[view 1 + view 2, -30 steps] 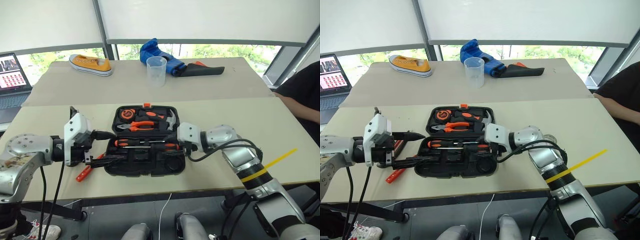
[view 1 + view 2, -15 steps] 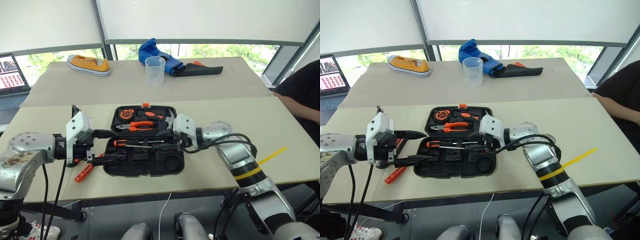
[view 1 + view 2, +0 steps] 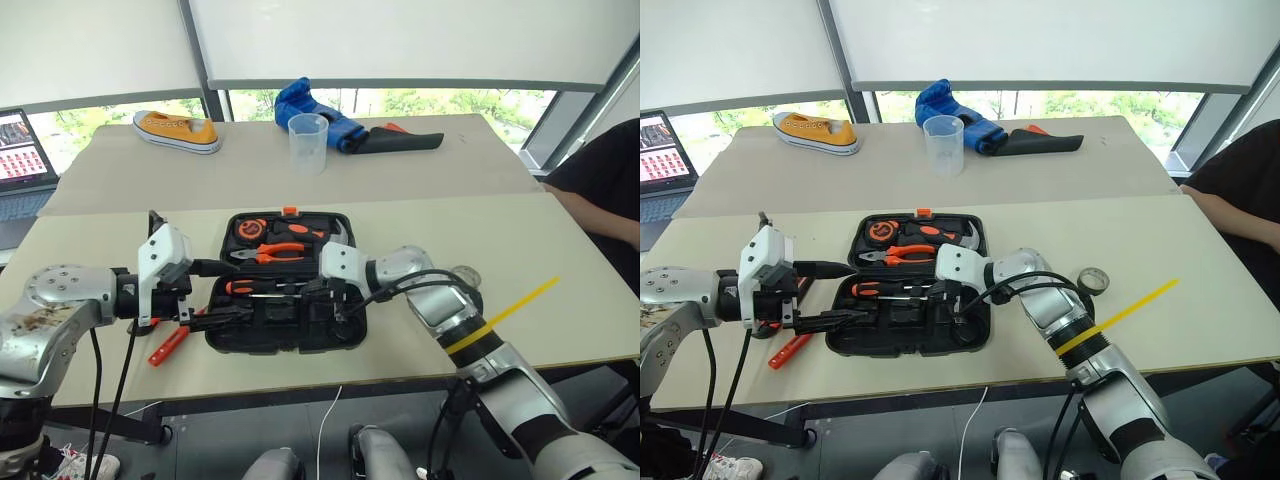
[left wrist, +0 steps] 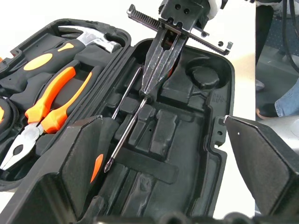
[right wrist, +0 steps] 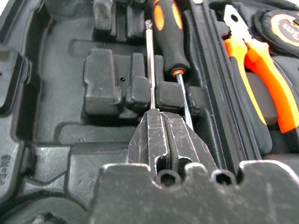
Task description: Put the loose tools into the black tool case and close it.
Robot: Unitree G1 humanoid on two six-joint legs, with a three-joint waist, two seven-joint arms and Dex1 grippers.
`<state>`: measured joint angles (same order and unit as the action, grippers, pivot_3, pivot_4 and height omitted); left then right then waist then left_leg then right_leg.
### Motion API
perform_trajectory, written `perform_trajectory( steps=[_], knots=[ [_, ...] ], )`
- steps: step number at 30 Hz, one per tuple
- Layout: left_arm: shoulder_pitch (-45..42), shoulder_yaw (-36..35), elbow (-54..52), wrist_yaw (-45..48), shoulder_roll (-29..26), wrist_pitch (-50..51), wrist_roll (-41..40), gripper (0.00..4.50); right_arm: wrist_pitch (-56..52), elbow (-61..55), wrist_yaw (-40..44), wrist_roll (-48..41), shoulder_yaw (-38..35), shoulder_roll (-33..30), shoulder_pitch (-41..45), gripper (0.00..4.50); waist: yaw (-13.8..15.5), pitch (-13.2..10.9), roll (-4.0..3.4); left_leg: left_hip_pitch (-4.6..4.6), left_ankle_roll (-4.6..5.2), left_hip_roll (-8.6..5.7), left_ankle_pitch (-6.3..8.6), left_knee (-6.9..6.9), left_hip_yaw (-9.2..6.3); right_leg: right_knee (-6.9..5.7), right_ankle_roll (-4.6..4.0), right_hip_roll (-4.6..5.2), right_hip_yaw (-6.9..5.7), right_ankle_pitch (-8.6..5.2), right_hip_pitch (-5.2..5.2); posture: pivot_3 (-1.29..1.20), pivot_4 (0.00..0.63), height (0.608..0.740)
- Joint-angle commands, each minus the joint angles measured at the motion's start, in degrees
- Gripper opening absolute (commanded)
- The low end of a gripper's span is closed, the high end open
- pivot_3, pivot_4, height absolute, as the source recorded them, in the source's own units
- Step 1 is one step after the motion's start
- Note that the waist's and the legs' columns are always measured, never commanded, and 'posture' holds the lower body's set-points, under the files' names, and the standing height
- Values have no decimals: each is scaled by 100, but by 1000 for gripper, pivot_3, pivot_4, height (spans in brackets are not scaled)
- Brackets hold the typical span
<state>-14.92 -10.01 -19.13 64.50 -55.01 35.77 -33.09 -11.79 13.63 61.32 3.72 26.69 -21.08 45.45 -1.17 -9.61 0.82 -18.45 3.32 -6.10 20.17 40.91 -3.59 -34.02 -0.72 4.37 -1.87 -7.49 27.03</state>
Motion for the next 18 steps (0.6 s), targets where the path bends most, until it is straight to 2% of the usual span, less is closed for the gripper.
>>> perform_trajectory(
  steps=[1,5,8,10,12,13,18],
  knots=[
    [-80,-34,29,-2,-21,-119,9,4500,-64,60,69,192,182,-61,-207,34,27,1,1,3,0,0,0,0,0,1,0,0,0,0,-2,0,150,731],
    [-13,-50,60,-25,-19,-138,37,4500,-239,-158,-137,-204,-299,147,-91,34,14,1,2,4,0,0,0,0,0,-1,0,-2,3,0,-2,0,150,731],
    [135,-199,67,-176,-10,-33,19,4500,-785,-753,-207,-1043,-1103,309,-69,34,10,0,0,0,-1,2,0,-1,0,-1,-2,-2,4,-1,4,0,150,731],
    [317,-405,65,-323,-6,46,-15,4500,-1351,-1277,-123,-1562,-1493,192,-150,34,5,-1,-1,-6,-1,2,0,-2,0,-3,-2,-2,6,-1,12,0,150,731],
    [621,-764,9,-493,14,183,-121,4500,-2078,-1888,-14,-2127,-1858,-71,-255,590,11,-1,-1,-7,-2,4,1,-8,0,-4,-2,-3,4,0,13,0,150,731],
    [844,-1037,-17,-555,34,283,-198,4500,-2407,-2202,62,-2433,-2042,-246,-318,724,15,-1,-1,-7,-2,4,1,-13,0,-3,-2,-4,2,-1,14,0,150,731],
    [2329,-2398,130,-432,18,193,52,4500,-3500,-3189,455,-3744,-2751,-1082,-507,2395,9,-3,-3,-8,0,3,8,-24,-5,4,-3,-2,-25,-1,19,0,150,731]
  ],
)
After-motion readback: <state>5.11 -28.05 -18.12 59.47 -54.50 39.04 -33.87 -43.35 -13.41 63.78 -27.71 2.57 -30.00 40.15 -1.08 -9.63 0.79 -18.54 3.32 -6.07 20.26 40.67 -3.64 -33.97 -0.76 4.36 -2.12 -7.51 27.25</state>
